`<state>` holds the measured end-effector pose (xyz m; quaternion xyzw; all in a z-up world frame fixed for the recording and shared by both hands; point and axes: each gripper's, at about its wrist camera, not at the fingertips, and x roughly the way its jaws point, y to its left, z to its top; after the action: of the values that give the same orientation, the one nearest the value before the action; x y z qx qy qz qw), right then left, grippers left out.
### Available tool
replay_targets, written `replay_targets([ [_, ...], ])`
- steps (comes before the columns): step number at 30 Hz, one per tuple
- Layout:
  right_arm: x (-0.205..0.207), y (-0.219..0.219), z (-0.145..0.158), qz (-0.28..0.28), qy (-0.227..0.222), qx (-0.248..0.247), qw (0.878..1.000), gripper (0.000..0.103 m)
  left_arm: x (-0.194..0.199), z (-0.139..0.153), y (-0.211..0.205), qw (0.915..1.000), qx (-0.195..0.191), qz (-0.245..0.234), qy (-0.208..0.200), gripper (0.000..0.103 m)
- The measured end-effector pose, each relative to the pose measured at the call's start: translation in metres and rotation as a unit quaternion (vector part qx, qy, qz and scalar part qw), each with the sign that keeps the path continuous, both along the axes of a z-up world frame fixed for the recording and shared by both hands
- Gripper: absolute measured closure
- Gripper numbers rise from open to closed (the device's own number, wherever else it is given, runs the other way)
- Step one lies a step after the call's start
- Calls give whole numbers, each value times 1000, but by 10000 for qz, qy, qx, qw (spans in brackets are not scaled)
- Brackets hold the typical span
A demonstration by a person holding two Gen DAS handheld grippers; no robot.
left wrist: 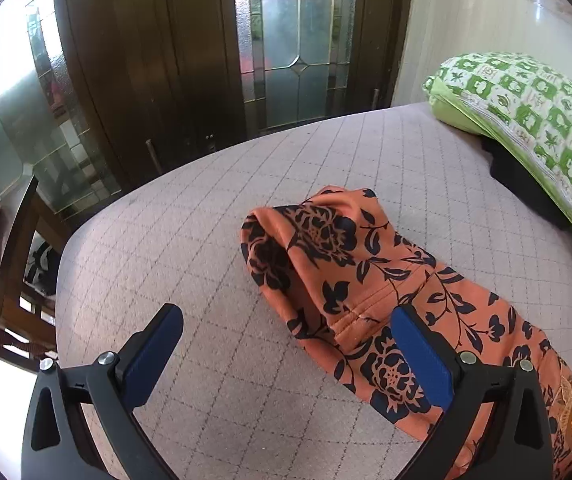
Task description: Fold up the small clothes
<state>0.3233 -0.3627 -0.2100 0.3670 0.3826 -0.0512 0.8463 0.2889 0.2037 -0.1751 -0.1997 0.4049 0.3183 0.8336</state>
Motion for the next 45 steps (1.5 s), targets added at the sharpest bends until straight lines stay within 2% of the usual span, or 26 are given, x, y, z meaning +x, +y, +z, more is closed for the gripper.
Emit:
replay_targets([
  [2, 10, 45, 2, 615, -65, 172, 9979, 91, 3, -5, 5, 9999, 3, -28, 159, 0],
  [7, 27, 160, -16, 1885, 93, 286, 9816, 91, 3, -23, 36, 9976, -553, 121, 390, 0],
  [8, 33, 185, -28, 2140, 296, 227, 9761, 90, 1, -25, 44, 9970, -641, 196, 389, 0],
  [10, 39, 220, -50, 2450, 917, -53, 9652, 73, -4, -25, 60, 9963, -672, 385, 382, 0],
  [11, 33, 232, -40, 2289, 657, -529, 9698, 73, -7, -25, 70, 9957, -689, 500, 365, 0],
  [12, 31, 241, -31, 2340, 547, -732, 9679, 64, -10, -24, 78, 9951, -723, 587, 334, 0],
  [13, 31, 253, -24, 2562, 545, -815, 9616, 37, -12, -24, 84, 9945, -757, 647, 312, 0],
  [14, 33, 264, -19, 2772, 516, -782, 9562, 32, -15, -26, 95, 9930, -851, 762, 294, 0],
  [17, 21, 298, 6, 3072, -25, -1047, 9459, 32, -25, -38, 121, 9866, -1161, 1087, 356, 0],
  [20, 8, 342, 22, 3701, -452, -1300, 9187, 32, -36, -44, 136, 9801, -1495, 1288, 208, 0],
  [22, 11, 363, 23, 4079, -521, -801, 9080, 32, -40, -43, 138, 9793, -1527, 1321, 142, 0],
  [26, 44, 394, -8, 4144, 55, 974, 9048, 32, -42, -38, 138, 9804, -1509, 1265, 106, 0],
  [31, 80, 420, -58, 3734, 677, 2003, 9032, 32, -38, -38, 129, 9789, -1619, 1245, 95, 0],
  [34, 93, 433, -72, 3489, 591, 2337, 9056, 32, -35, -36, 126, 9803, -1572, 1189, 83, 0],
  [35, 97, 438, -70, 3506, 524, 2317, 9059, 32, -33, -35, 126, 9810, -1546, 1168, 90, 0],
  [36, 100, 444, -68, 3537, 524, 2310, 9049, 37, -33, -34, 124, 9812, -1540, 1159, 88, 0],
  [37, 104, 450, -69, 3583, 551, 2333, 9023, 58, -33, -33, 123, 9813, -1541, 1154, 82, 0],
  [38, 107, 455, -69, 3646, 589, 2280, 9009, 74, -33, -33, 123, 9814, -1540, 1147, 83, 0],
  [39, 108, 458, -66, 3662, 585, 2074, 9053, 93, -33, -34, 124, 9813, -1541, 1146, 99, 0],
  [42, 99, 444, -43, 3580, 121, 1606, 9197, 94, -33, -37, 128, 9800, -1597, 1181, 114, 0],
  [45, 87, 400, -10, 3210, -462, 1385, 9358, 94, -29, -42, 125, 9802, -1652, 1080, 126, 0],
])
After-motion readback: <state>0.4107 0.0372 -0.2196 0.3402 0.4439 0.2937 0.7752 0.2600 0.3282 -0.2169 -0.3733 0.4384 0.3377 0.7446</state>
